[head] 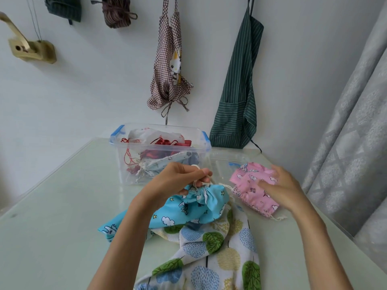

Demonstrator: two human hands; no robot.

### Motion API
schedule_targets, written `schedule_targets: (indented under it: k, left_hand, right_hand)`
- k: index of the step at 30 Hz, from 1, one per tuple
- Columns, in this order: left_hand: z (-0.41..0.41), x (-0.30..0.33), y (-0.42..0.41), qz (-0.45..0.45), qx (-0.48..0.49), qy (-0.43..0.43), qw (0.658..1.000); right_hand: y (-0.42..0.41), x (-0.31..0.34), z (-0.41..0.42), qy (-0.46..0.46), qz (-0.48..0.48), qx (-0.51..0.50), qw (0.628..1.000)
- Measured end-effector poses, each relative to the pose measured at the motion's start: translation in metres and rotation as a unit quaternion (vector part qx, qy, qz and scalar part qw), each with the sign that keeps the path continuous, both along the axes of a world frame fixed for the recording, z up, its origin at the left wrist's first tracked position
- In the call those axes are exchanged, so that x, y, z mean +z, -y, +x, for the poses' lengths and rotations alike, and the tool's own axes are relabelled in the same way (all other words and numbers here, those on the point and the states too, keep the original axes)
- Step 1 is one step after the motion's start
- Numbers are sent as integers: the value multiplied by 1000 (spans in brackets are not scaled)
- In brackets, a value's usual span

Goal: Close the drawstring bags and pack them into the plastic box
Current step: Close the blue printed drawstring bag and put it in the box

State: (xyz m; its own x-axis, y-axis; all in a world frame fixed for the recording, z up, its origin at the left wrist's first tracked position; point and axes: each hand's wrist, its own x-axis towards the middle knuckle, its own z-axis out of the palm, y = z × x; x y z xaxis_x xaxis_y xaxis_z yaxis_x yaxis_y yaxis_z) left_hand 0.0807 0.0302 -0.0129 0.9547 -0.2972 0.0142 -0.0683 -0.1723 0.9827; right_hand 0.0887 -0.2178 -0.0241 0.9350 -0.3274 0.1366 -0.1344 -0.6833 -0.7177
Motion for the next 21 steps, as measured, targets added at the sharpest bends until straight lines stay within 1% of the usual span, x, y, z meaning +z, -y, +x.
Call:
schedule_targets:
  k: [1, 2, 3, 4, 5, 6, 7, 8, 11, 13, 15, 17, 19, 21]
  left_hand:
    - [0, 0, 1, 0, -5, -1, 1000]
    - [0, 0, 2, -2, -11, 0, 1000]
    - [0, 0, 3, -4, -16, 4, 1000]
    - [0, 0, 3, -3, -20, 10, 1000]
    - [-1, 0, 4, 1, -23, 20, 1000]
    - [-1, -1, 4, 1, -27, 30, 999]
    - [-1, -1, 5, -2, -31, 37, 999]
    - [-1, -2, 5, -12, -32, 41, 999]
    - [1, -3, 4, -43, -21, 32, 998]
    - [2, -5, 5, -65, -16, 14, 998]
    - [2, -5, 6, -94, -14, -14, 995]
    - [2, -4, 6, -124, -22, -44, 991]
    - [2, -2, 6, -144, -21, -67, 987]
    - [1, -1, 6, -161, -4, -81, 984]
  right_hand:
    - [-7, 7, -3, 44, 5, 44, 998]
    - [-16, 14, -8, 67, 25, 114, 991]
    - [-27, 21, -13, 48, 44, 190, 980]
    - [-39, 24, -18, -2, 46, 258, 965]
    - [-48, 23, -21, -49, 32, 312, 948]
    - [-55, 19, -21, -75, 15, 343, 936]
    - [-59, 13, -19, -73, -1, 348, 935]
    - [-61, 9, -16, -49, -1, 334, 941]
    - [-57, 9, -13, 70, 27, 256, 964]
    - [-51, 14, -16, 125, 20, 238, 963]
    - [-49, 25, -25, 126, 24, 266, 955]
    - [-48, 34, -34, 87, 19, 306, 948]
    - [-49, 40, -42, 55, -21, 331, 942]
    - [-55, 42, -48, 46, -61, 340, 937]
